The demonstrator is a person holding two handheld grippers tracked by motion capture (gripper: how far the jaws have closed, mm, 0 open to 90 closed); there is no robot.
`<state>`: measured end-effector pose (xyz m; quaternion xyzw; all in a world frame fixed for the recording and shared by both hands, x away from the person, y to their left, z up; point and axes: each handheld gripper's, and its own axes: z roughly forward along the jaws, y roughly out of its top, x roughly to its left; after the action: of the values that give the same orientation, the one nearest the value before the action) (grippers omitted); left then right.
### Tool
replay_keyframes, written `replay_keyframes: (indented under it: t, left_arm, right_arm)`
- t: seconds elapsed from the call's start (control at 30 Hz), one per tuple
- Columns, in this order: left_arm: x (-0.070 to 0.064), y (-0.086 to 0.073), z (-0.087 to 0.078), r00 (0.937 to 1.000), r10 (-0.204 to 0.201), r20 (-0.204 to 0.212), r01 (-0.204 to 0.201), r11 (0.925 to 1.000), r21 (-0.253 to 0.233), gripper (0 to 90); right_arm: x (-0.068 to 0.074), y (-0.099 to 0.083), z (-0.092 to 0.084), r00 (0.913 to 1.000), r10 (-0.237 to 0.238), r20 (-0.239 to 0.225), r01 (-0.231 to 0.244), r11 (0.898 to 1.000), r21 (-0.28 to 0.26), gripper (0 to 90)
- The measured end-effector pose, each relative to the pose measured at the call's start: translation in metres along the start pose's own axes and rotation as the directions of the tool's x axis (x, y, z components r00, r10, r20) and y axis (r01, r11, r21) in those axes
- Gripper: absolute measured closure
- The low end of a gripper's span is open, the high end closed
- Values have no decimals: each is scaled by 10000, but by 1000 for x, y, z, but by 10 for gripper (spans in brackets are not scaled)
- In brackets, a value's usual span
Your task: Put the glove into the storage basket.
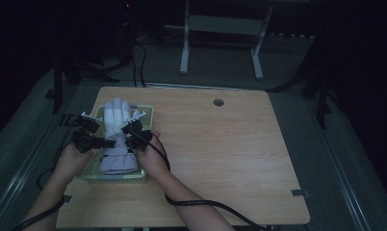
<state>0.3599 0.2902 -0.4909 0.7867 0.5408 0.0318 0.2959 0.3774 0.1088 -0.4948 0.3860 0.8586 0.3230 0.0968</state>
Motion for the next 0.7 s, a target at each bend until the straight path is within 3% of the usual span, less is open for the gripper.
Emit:
replay_keyframes:
  t: [0.23, 0.4, 0.5, 0.57, 0.63, 0.67, 0.7]
  left_arm:
    - [1, 0, 20, 9983, -264, -512, 323, 9925, 1180, 750]
    - [5, 0, 28, 9954, -671, -686, 775, 9835, 1636, 710]
    - [5, 0, 30, 9920, -554, -1133, 733, 9844, 1601, 649]
    - [4, 1, 30, 9887, -534, -1402, 762, 9837, 1628, 588]
    - [3, 0, 29, 9855, -437, -1641, 676, 9874, 1428, 544]
    - [2, 0, 28, 9842, -412, -1721, 648, 9889, 1340, 498]
    - [3, -2, 26, 9874, -331, -1548, 504, 9928, 1091, 479]
  right_arm:
    - [5, -5, 19, 9994, 31, 358, -65, 9954, 954, 806]
    - [7, -3, 24, 9986, -201, 489, 128, 9891, 1468, 751]
    - [7, -2, 23, 9995, -285, 161, 262, 9910, 1313, 616]
    - [6, -1, 18, 9995, -307, 82, 296, 9937, 1081, 587]
    - [4, 1, 14, 9980, -627, 72, 618, 9941, 894, 559]
    - [2, 1, 12, 9970, -764, 77, 755, 9935, 851, 524]
    - [0, 1, 10, 9969, -788, 17, 785, 9946, 673, 517]
